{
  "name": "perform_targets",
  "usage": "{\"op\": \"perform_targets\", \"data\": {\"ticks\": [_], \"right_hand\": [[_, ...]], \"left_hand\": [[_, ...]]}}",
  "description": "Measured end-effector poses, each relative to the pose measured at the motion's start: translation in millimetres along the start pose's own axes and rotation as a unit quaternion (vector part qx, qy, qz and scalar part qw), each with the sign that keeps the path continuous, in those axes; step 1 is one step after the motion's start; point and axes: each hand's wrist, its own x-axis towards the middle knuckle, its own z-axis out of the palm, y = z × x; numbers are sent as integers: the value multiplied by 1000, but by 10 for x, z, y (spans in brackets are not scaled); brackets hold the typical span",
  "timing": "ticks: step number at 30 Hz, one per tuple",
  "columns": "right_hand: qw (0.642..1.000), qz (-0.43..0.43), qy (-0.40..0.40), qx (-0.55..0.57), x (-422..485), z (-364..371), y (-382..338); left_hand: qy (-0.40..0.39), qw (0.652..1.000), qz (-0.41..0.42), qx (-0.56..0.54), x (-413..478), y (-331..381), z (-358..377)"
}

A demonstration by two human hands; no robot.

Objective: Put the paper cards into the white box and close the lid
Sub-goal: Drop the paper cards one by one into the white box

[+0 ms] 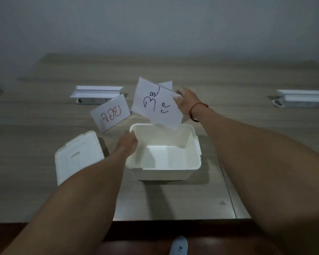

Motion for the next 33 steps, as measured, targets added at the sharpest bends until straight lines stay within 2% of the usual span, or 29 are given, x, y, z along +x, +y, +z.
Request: {"op": "perform_targets", "data": {"ticks": [5, 11, 16, 23, 28, 31, 33], "right_hand": [[990, 56, -127, 12, -359, 104, 251], [968, 119, -222, -19, -675, 279, 443], [957, 133, -252, -53, -769, 310, 464], [918, 123, -321, -198, -818, 318, 425], [891, 107, -379, -227, -852, 477, 251], [862, 166, -414, -243, -583, 885, 658], [869, 179, -415, -200, -612, 858, 575]], "left_hand": [[32, 999, 8, -34, -106, 0, 17], [34, 998, 12, -45, -16, -103, 1], [33, 997, 33, -59, 27, -123, -3], [28, 997, 37, -58, 60, -57, 27], [32, 997, 31, -58, 38, -33, 32], [30, 998, 28, -55, 23, -25, 27], [28, 998, 28, -53, 27, -26, 9]]}}
